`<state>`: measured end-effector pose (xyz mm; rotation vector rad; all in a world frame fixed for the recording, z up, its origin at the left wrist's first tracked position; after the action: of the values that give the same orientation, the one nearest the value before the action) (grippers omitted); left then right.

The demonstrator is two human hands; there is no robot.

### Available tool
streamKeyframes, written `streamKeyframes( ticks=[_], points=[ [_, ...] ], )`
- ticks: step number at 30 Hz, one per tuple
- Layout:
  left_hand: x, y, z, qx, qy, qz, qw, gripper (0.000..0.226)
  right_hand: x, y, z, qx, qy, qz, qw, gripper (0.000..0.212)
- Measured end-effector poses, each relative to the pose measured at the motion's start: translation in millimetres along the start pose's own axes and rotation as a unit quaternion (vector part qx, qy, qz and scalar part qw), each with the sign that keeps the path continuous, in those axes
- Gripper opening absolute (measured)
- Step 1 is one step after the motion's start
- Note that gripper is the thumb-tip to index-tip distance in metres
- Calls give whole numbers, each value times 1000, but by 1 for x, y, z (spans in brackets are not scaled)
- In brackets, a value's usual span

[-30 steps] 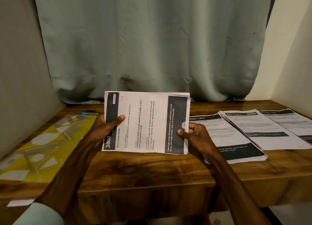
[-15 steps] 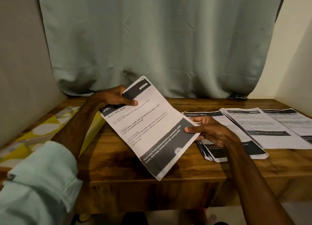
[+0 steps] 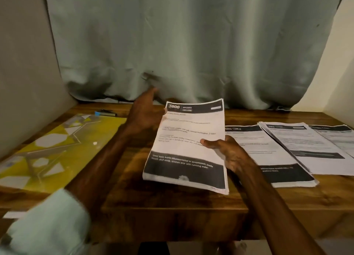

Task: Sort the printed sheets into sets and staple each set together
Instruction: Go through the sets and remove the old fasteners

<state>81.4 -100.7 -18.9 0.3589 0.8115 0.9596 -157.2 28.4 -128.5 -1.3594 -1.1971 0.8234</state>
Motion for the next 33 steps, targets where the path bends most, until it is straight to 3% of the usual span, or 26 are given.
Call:
streamKeyframes(
  ticks=[1,3,5,6,11,14,17,28,33],
  points=[
    [23,-13,0,20,9,54,998,67,1,3,1,-23,14,8,1000,47],
    [67,-37,-12,75,-48,130,988,46,2,11,-4,-55,29,18,998,45],
    [104,-46,-17,142,-75,140,977,15,3,15,-11,-75,47,22,996,43],
    [117,-51,-15,177,-63,150,971,10,3,16,-14,-84,52,23,995,43],
    [167,-65,-10,348,-22,264,899,11,3,15,-38,-81,20,40,996,43],
    [180,-71,-10,418,-44,300,856,9,1,14,-44,-50,10,32,998,40],
    [185,-79,-6,442,-65,319,836,14,0,15,-50,-29,4,30,999,45],
    [189,-77,-3,459,-86,299,832,17,-1,23,-52,-29,-18,-42,999,53],
    [192,-75,-1,453,-94,297,835,18,4,22,-51,-33,-11,-33,999,59]
  ],
)
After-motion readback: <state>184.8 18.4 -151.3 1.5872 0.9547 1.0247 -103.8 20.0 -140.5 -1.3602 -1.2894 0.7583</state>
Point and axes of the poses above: each hand's wrist, its own x-axis away from the middle knuckle, its own z-axis out of the back of the hand, y = z × x, the point moved 8 cm from there along -x, towards the middle knuckle
